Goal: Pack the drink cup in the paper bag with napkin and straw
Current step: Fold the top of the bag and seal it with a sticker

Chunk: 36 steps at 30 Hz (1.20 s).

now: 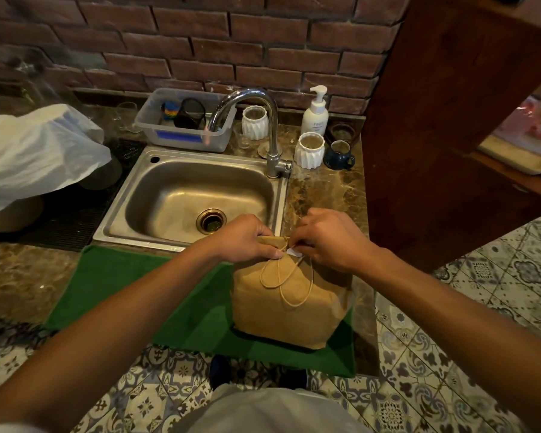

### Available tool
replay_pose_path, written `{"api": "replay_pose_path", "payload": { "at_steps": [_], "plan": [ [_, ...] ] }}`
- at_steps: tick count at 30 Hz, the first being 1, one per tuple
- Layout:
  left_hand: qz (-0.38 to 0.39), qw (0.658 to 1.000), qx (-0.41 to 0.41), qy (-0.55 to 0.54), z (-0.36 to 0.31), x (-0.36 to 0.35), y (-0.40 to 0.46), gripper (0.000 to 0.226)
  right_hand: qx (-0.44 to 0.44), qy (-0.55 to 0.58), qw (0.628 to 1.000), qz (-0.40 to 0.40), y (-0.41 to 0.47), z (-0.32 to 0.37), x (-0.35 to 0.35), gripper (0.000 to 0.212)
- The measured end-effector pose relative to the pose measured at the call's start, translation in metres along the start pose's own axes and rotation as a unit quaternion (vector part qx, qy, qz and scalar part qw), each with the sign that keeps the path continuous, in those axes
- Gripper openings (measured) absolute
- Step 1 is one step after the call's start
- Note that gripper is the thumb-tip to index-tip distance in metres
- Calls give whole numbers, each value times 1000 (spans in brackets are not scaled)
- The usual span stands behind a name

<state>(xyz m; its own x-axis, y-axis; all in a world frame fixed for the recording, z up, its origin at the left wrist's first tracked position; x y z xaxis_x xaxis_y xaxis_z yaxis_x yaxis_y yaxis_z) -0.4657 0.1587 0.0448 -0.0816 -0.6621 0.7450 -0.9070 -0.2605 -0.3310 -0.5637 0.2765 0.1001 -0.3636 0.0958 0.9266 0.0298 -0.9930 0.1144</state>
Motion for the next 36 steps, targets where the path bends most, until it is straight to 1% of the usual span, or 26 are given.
{"api": "replay_pose_path", "payload": {
  "at_steps": [6, 8, 12, 15, 18, 20, 22, 23, 25, 28, 32, 36],
  "plan": [
    [13, 1000, -6, -10, 2, 4, 0, 22, 51, -34, 998, -34, -2, 7, -5, 5],
    [17, 1000, -8, -15, 2, 5, -1, 19, 67, -45, 996, -38, -3, 9, -7, 7],
    [23, 999, -25, -22, -3, 6, -1, 21, 42, -50, 997, -51, -4, 12, -5, 25],
    [20, 999, -27, -20, -2, 7, -1, 22, 27, -69, 995, -61, -3, 11, -2, 27],
    [29, 999, -36, -6, -4, 6, -2, 27, -5, -96, 993, -66, -4, 3, 0, 49],
    [35, 998, -43, 1, -5, 6, -4, 28, -17, -95, 993, -62, -6, -4, 1, 52],
    [45, 998, -54, 7, -7, 5, -4, 21, -5, -84, 995, -43, -5, -11, 0, 47],
    [48, 997, -55, 9, -7, 4, -5, 16, 7, -73, 997, -25, -5, -12, -2, 46],
    [46, 997, -54, 20, -8, 3, -5, 18, 25, -31, 999, 2, -5, -13, -5, 43],
    [41, 996, -65, 42, -10, 2, -5, 20, -7, 48, 998, 44, -5, -16, -11, 32],
    [36, 996, -67, 45, -10, 4, -4, 20, -32, 166, 982, 79, -2, -21, -15, 46],
    [37, 996, -72, 36, -12, 4, -4, 16, -71, 246, 961, 103, -6, -31, -21, 45]
  ]
}}
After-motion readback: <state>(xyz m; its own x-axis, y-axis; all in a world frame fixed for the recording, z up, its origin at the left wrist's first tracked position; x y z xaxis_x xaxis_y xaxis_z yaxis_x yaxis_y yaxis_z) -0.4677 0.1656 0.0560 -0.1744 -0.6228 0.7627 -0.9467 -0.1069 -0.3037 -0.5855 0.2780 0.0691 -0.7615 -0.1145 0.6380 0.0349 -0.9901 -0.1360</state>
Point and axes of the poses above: each hand's wrist, its own y-axis towards the middle knuckle, its own x-axis out of the back of the hand, z = x × y, the point moved 6 cm from there along y, towards the middle knuckle, and after that the axes turned 11 degrees about y, right-handed, at the moved point
